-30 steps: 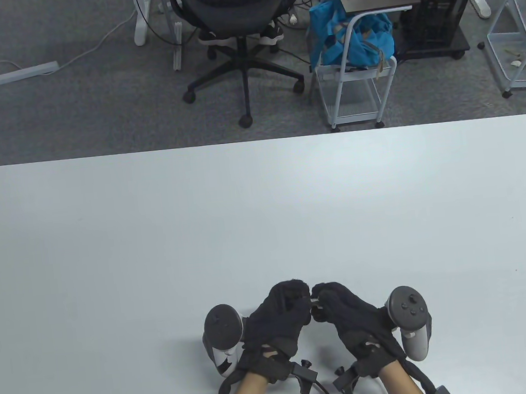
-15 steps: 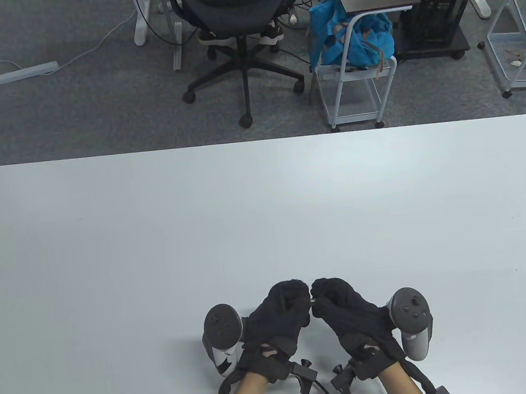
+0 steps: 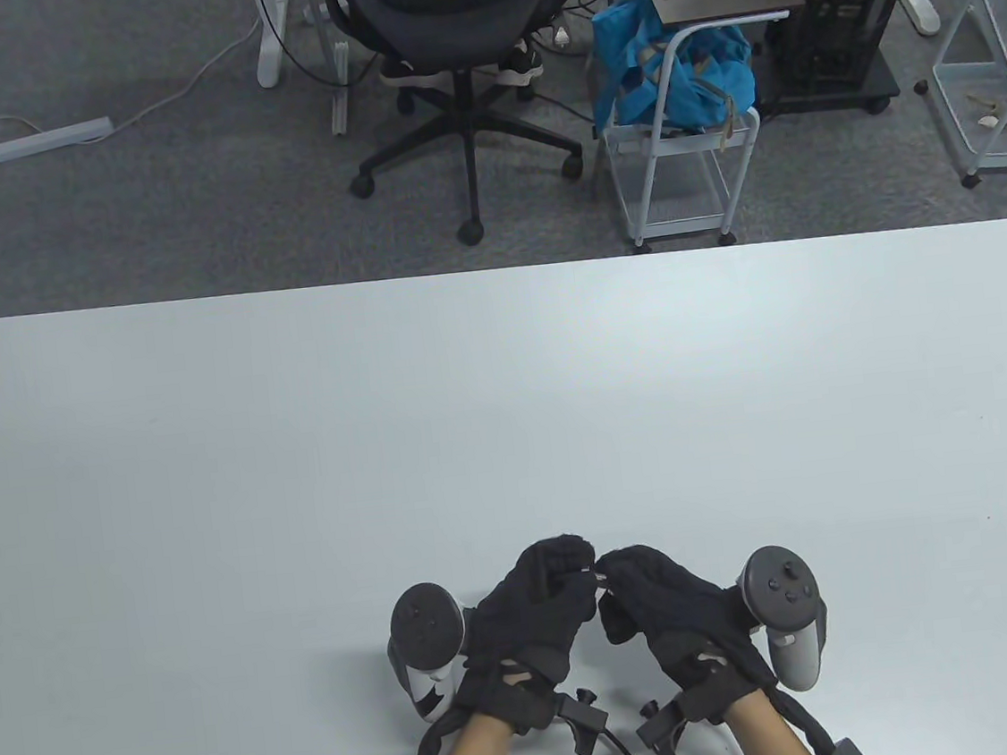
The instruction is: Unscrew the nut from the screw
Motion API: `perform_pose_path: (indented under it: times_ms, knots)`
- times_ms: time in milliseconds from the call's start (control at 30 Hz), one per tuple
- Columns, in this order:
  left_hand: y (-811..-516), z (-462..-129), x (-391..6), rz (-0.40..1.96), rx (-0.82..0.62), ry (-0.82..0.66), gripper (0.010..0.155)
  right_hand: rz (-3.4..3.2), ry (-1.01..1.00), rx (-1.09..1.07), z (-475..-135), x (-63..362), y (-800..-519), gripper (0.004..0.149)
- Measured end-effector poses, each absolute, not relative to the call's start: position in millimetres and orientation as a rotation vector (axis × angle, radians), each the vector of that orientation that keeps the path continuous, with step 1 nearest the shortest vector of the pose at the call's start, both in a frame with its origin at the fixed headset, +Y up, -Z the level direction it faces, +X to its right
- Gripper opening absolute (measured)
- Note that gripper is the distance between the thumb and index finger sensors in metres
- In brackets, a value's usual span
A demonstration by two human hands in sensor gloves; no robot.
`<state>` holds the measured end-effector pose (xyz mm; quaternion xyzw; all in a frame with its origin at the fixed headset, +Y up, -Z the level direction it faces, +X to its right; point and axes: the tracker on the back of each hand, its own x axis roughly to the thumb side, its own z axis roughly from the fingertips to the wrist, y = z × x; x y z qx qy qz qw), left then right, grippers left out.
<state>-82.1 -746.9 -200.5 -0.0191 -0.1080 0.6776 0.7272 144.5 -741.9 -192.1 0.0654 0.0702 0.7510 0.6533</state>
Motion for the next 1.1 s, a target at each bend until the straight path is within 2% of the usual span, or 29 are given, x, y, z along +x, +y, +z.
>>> perform_pose_path:
  times_ms: [300, 433, 633, 767, 1100]
  knots:
    - [-747, -201, -83, 1.483, -0.045, -0.216, 0.047, 1.707, 0.025, 0.166, -190, 144, -736, 0.049]
    - [-748, -201, -83, 1.488, -0.038, -0.203, 0.047, 1.7, 0.045, 0.198, -190, 144, -735, 0.047]
    - [-746, -200, -83, 1.493, -0.002, -0.233, 0.045, 1.659, 0.191, 0.154, -191, 145, -746, 0.071]
    - [-745, -200, -82, 1.473, 0.007, -0.251, 0.044, 1.655, 0.237, 0.13, -193, 144, -750, 0.063]
    - [-745, -199, -82, 1.473, -0.01, -0.237, 0.046, 1.715, 0.063, 0.188, -191, 143, -736, 0.052]
